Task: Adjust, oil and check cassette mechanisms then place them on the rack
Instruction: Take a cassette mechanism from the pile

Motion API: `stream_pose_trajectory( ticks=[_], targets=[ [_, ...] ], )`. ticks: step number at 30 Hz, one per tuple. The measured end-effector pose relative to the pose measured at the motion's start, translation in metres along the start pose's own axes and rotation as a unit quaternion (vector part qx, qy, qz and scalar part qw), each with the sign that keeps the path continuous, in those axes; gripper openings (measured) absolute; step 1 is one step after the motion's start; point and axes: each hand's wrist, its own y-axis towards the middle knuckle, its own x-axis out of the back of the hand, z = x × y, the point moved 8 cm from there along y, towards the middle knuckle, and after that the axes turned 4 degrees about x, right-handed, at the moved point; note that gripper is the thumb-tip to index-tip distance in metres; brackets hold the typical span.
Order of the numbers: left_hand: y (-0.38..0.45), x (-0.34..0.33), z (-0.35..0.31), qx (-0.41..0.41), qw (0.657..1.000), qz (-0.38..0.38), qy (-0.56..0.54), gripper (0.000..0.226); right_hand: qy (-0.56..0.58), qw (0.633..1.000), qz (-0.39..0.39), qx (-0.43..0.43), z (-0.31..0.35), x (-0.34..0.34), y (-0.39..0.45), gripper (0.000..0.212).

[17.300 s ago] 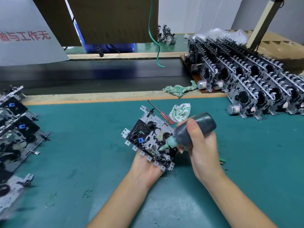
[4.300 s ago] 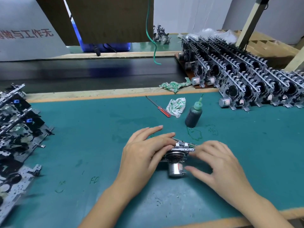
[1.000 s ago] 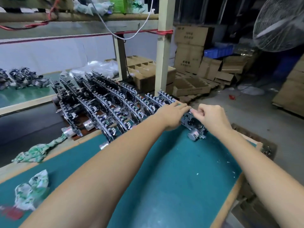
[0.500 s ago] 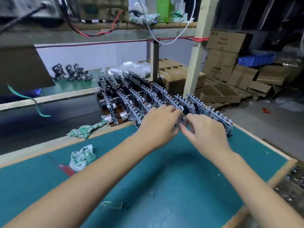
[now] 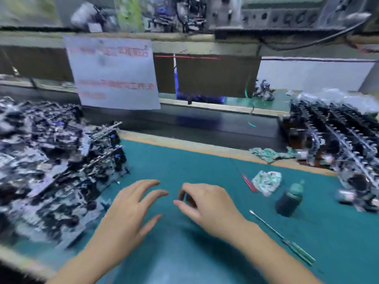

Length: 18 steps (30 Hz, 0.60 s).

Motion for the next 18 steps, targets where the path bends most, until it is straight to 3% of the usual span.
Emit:
stream_pose_trajectory(
  ticks=[4,7,10,13,18],
  targets=[
    [-0.032,0.037,0.065,0.074,0.991,-0.083,0.08,0.049,0.112,0.994,-0.004,0.015,0.045,-0.052,0.069,0.018],
    [-0.055,0.066,0.108,0.178,0.961,-0.133,0.163,0.063,0.162,0.987,0.011,0.015,0.075,-0.088,0.105,0.03],
    [-0.077,0.07,0.147,0.295,0.941,-0.084,0.146,0.079,0.223,0.974,0.05,-0.006,0.096,-0.118,0.118,0.043],
    [-0.085,0.065,0.167,0.367,0.929,-0.05,0.03,0.064,0.246,0.966,0.068,-0.037,0.1,-0.131,0.118,0.048],
    [-0.082,0.076,0.153,0.278,0.953,-0.112,-0.045,0.046,0.3,0.95,0.038,-0.074,0.087,-0.117,0.105,0.038]
  ],
)
